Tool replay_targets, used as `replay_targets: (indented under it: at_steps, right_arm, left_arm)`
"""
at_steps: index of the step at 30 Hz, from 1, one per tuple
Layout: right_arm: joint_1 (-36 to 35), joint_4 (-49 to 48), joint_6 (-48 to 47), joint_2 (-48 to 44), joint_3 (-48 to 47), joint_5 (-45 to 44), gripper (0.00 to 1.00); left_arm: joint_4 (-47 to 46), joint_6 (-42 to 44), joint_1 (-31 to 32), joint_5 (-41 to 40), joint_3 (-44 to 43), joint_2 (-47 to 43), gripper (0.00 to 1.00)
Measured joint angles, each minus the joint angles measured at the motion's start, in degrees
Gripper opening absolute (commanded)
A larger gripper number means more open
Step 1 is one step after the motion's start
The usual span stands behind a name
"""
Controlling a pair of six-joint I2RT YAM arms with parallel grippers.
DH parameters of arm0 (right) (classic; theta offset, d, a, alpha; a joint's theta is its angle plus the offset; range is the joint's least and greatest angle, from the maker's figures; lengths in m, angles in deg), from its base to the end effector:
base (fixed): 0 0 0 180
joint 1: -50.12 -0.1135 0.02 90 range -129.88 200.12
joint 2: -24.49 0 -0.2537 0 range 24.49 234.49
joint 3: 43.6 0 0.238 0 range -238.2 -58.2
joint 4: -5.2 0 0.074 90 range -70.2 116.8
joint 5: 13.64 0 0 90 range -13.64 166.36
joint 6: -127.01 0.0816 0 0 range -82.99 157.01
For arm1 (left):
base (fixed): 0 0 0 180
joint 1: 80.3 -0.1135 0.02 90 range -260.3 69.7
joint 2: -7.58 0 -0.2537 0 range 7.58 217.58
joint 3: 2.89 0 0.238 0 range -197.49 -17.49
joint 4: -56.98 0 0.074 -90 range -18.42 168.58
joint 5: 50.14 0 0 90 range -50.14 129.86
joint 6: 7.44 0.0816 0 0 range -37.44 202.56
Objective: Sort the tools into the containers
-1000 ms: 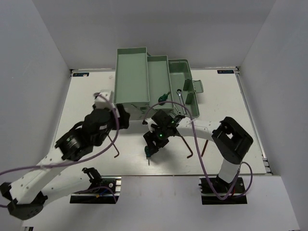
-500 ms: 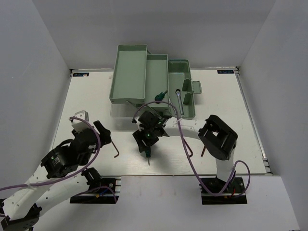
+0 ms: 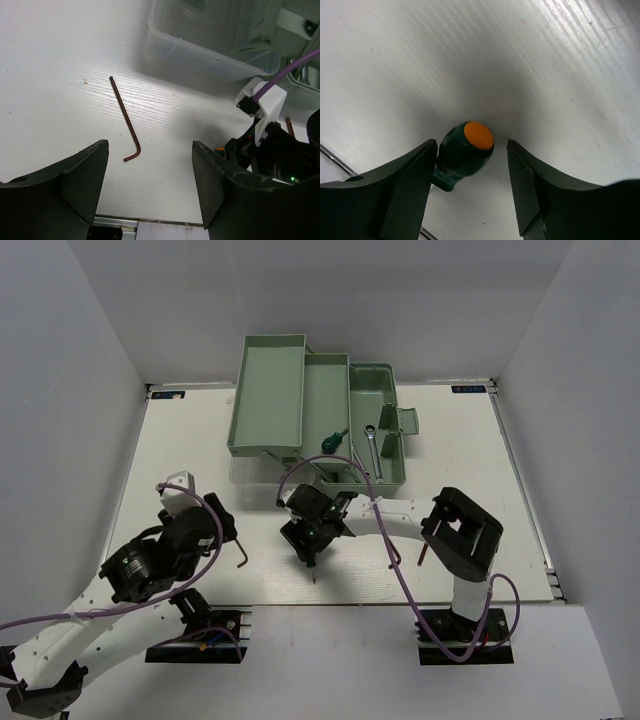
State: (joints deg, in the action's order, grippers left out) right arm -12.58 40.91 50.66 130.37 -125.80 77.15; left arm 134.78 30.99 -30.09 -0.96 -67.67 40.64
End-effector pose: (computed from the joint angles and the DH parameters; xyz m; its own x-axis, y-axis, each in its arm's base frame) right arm 0.1763 0.3441 0.1280 -0.5940 -0.6364 -0.4920 -0.7734 0.6201 0.1317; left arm 0.1075 -0.0458 0.2792 -0.5147 -0.3083 -0.8000 -0.1801 0.9512 -0.2507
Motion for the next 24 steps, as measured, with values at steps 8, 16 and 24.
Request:
replay_targets:
  at_steps: [8, 16, 24]
  right_arm:
    - [0.00, 0.72, -1.09, -0.52, 0.81, -1.29, 0.38]
    - [0.20, 5.07, -4.52, -1.99, 0.76, 3.02, 0.01]
    - [1.55, 16.41, -16.11, -16.79, -5.01, 13.53, 0.00]
  left_arm:
    - [-2.25, -2.12, 0.00, 1.81, 3.43, 3.54, 0.78]
    - [-2.78, -5.64, 0.00, 2.47, 7.76, 1.70, 0.75]
    - [-8.09, -9.11, -0.15, 4.04, 13.11, 8.63, 0.58]
